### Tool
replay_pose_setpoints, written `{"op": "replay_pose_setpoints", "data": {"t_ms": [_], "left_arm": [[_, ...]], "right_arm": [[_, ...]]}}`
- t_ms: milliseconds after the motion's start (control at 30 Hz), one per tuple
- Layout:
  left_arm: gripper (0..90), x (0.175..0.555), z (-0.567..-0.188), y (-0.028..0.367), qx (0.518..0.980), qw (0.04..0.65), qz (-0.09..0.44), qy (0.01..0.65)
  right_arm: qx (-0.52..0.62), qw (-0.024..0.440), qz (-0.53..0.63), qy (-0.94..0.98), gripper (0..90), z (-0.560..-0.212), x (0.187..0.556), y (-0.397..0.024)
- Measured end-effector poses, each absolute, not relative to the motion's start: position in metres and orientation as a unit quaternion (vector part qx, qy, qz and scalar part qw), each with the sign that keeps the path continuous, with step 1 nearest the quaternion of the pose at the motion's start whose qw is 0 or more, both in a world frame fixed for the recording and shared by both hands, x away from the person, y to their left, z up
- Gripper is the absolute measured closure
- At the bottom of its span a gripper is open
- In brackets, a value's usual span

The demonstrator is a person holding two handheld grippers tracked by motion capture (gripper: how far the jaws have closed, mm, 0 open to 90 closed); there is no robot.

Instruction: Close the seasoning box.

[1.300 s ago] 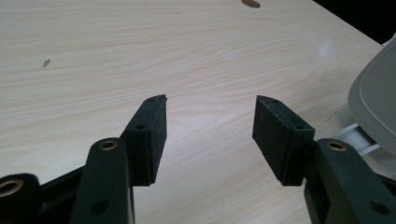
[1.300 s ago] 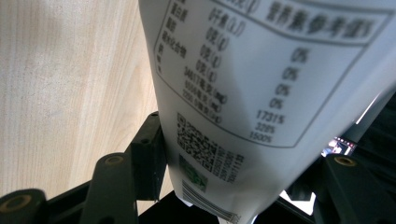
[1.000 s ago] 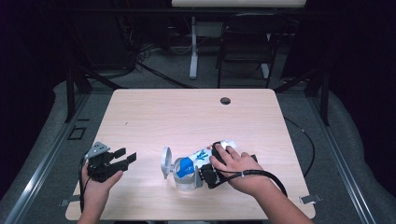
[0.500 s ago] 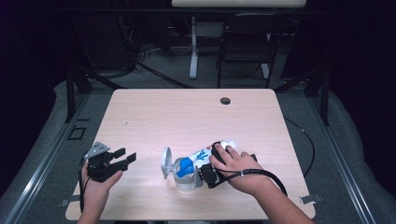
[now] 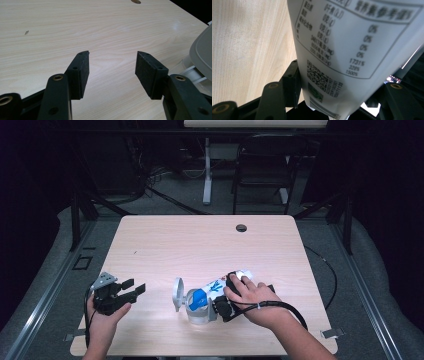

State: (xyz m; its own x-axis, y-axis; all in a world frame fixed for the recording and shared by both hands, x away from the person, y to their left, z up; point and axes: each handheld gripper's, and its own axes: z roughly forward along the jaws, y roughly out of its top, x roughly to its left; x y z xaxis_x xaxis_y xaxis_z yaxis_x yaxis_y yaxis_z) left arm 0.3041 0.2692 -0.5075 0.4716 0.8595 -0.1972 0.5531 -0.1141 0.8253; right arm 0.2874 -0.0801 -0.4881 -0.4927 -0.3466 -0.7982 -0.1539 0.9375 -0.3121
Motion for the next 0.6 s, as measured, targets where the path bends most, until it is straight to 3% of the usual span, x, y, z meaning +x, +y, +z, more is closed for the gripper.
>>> {"op": "replay_pose_setpoints", "data": {"t_ms": [600], "left_arm": [[45.3,0.3045,-0.5082,0.2707,0.725,0.456,0.167,0.488]], "right_arm": [[-0.148,0.482,-0.11,0.857,44.0,-0.4874,0.2868,-0.0786]]}}
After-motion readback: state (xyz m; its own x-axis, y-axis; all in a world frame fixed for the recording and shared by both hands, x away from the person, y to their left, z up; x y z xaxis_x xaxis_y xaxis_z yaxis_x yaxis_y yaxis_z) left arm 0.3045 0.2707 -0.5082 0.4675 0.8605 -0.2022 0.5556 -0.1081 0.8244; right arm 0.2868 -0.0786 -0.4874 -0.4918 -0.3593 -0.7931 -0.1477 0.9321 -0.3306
